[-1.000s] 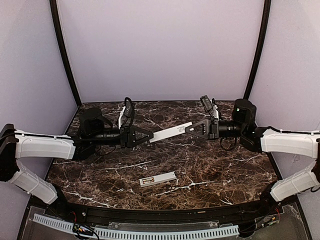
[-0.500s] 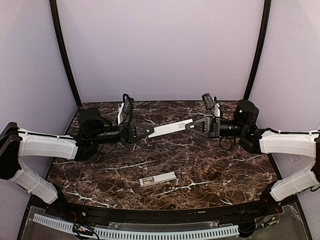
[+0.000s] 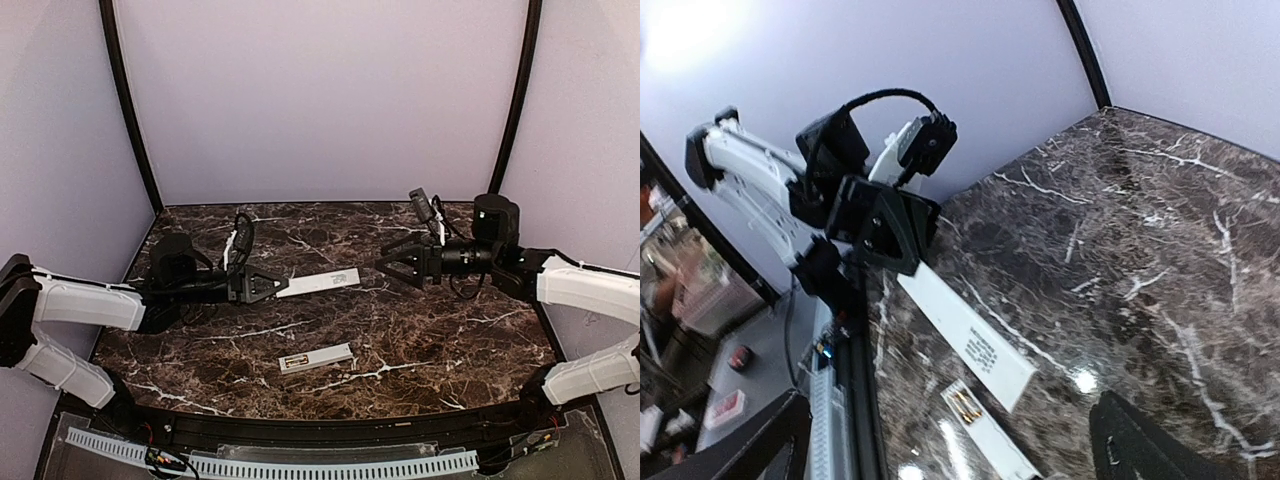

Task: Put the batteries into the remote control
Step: Pass from the right arm to the left, then adjust the remote control without the battery cover at the center of the board.

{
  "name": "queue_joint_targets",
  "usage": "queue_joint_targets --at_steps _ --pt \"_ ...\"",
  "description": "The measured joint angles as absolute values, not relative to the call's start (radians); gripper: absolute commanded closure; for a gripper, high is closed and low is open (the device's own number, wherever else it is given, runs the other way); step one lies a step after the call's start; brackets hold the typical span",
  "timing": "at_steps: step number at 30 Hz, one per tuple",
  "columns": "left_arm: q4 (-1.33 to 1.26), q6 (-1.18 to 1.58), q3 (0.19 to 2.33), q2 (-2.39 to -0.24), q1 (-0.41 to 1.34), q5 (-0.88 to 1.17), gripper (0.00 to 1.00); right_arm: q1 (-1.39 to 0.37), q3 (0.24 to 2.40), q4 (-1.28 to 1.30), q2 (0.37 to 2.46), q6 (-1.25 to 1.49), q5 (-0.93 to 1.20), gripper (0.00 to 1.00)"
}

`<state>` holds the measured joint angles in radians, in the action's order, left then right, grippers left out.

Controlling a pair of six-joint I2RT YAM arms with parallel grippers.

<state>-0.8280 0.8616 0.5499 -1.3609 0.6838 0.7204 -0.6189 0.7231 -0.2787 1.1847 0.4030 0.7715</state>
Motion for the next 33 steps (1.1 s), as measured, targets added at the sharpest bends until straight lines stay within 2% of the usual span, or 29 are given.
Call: queue_joint_targets --at_steps 5,10,18,26,33 --pt "-0.729 0.892 0.451 -1.274 0.677 0.717 1.00 -0.619 0.740 -0.133 1.118 0.173 0.709 0.01" --pt "-0.671 0.912 0.357 -1.224 0.677 0.722 1.00 -0.619 0.744 -0.089 1.139 0.016 0.717 0.01" --pt "-0.636 0.925 0.277 -1.204 0.677 0.722 1.00 -0.746 1.005 0.185 1.431 -0.238 0.599 0.11" --pt "-0.587 0.923 0.273 -1.155 0.662 0.691 1.00 -0.908 1.082 0.345 1.625 -0.413 0.476 0.18" --pt "-0.438 0.893 0.303 -1.065 0.590 0.661 1.00 -0.971 1.152 0.392 1.773 -0.499 0.402 0.24"
